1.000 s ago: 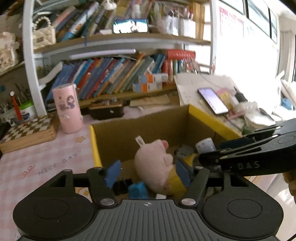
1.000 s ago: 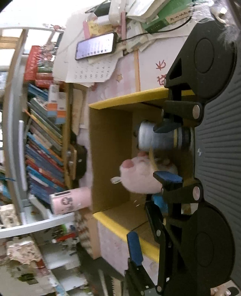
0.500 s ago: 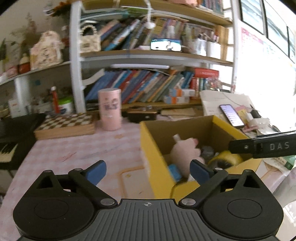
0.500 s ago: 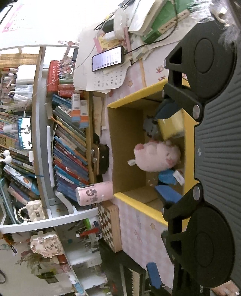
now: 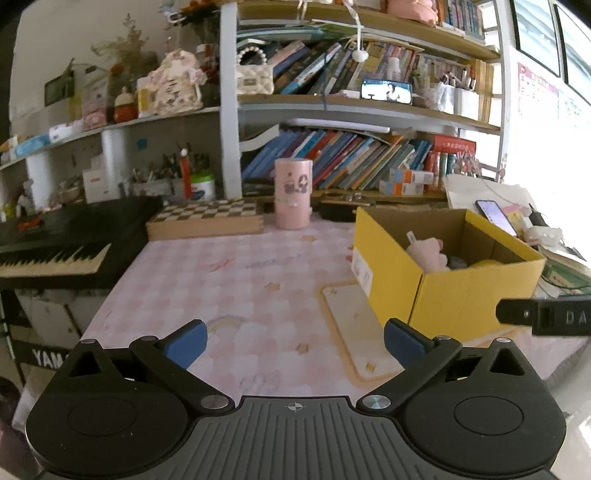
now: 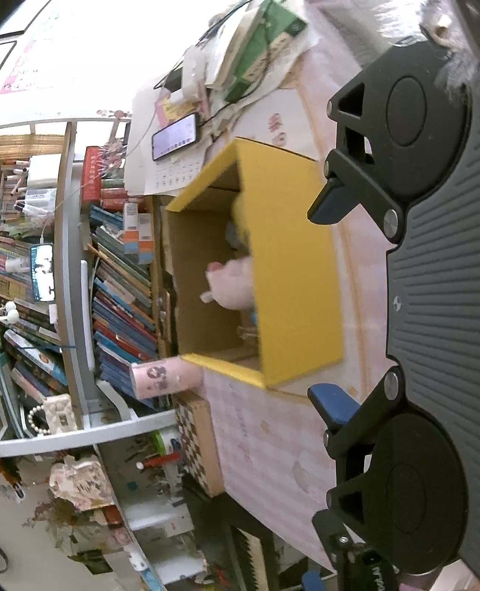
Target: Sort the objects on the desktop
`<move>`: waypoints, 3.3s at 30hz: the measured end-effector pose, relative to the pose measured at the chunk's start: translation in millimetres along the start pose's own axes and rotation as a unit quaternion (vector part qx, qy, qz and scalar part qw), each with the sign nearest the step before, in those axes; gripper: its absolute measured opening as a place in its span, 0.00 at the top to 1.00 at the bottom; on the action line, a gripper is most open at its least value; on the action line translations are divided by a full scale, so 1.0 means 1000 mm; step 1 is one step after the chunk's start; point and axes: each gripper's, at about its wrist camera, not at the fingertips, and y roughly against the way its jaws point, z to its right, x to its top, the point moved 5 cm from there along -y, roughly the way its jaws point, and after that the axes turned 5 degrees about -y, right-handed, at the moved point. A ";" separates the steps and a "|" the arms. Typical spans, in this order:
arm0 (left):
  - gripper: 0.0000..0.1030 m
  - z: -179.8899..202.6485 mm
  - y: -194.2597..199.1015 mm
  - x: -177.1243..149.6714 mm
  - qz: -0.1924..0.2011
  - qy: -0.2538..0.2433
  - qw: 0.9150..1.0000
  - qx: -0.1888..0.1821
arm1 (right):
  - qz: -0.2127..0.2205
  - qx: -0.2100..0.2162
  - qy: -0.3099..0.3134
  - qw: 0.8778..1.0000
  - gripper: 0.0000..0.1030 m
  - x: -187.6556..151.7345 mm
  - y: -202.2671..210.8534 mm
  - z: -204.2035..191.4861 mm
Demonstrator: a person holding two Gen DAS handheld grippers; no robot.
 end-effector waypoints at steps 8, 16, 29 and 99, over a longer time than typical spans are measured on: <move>0.00 -0.016 0.035 -0.029 -0.011 0.014 1.000 0.006 | -0.010 -0.003 0.010 1.000 0.06 -0.046 0.038 -0.028; 0.00 -0.024 0.061 -0.058 -0.035 0.008 0.999 0.010 | -0.038 -0.019 0.013 0.999 0.04 -0.086 0.063 -0.044; 0.00 -0.026 0.081 -0.074 -0.048 -0.013 0.998 0.023 | -0.051 -0.016 0.017 0.998 0.03 -0.115 0.082 -0.060; 0.00 -0.028 0.092 -0.081 -0.051 -0.014 0.999 0.010 | -0.056 -0.011 0.005 0.998 0.03 -0.126 0.092 -0.062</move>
